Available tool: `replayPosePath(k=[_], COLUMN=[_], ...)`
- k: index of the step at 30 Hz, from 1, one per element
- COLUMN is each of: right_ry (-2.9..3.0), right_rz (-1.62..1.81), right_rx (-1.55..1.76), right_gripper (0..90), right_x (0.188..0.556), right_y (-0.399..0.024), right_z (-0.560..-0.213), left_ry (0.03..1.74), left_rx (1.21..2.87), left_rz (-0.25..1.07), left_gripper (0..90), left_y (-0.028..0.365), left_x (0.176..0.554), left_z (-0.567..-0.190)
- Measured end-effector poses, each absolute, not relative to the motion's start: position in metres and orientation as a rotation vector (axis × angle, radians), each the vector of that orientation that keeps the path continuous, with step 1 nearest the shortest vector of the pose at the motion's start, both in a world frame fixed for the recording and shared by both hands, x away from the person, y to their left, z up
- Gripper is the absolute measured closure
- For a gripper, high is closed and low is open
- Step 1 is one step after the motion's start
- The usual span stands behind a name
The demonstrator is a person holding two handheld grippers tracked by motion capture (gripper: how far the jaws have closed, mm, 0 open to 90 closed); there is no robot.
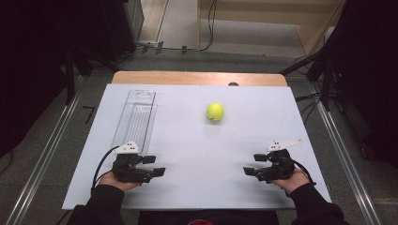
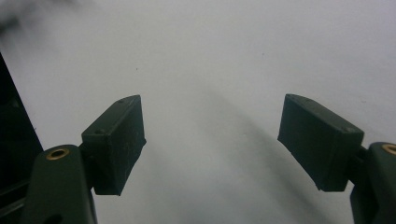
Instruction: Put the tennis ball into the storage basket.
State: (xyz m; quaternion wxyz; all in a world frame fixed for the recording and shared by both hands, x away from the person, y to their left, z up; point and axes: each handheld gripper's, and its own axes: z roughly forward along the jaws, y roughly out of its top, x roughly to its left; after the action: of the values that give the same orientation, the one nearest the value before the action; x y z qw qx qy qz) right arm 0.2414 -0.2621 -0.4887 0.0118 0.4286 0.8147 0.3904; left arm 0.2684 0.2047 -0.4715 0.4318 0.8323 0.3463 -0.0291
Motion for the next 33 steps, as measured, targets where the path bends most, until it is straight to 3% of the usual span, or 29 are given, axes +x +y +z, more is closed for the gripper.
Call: replayPosePath(k=[11, 33], right_ry=[2.529, 2.532], right_rz=[1.198, 1.158], right_rx=[1.338, 1.353], right_gripper=[20.6, 20.6], right_x=[0.2398, 0.2377], right_y=[-0.2597, -0.2554], right_z=[-0.4887, -0.4885], left_ry=[0.865, 0.850], left_rx=[2.098, 2.115], left_rz=[-0.068, -0.083], left_gripper=[26.4, 26.4], left_y=[0.2019, 0.1990], left_x=[0.2675, 0.2674], left_z=[-0.4699, -0.4664])
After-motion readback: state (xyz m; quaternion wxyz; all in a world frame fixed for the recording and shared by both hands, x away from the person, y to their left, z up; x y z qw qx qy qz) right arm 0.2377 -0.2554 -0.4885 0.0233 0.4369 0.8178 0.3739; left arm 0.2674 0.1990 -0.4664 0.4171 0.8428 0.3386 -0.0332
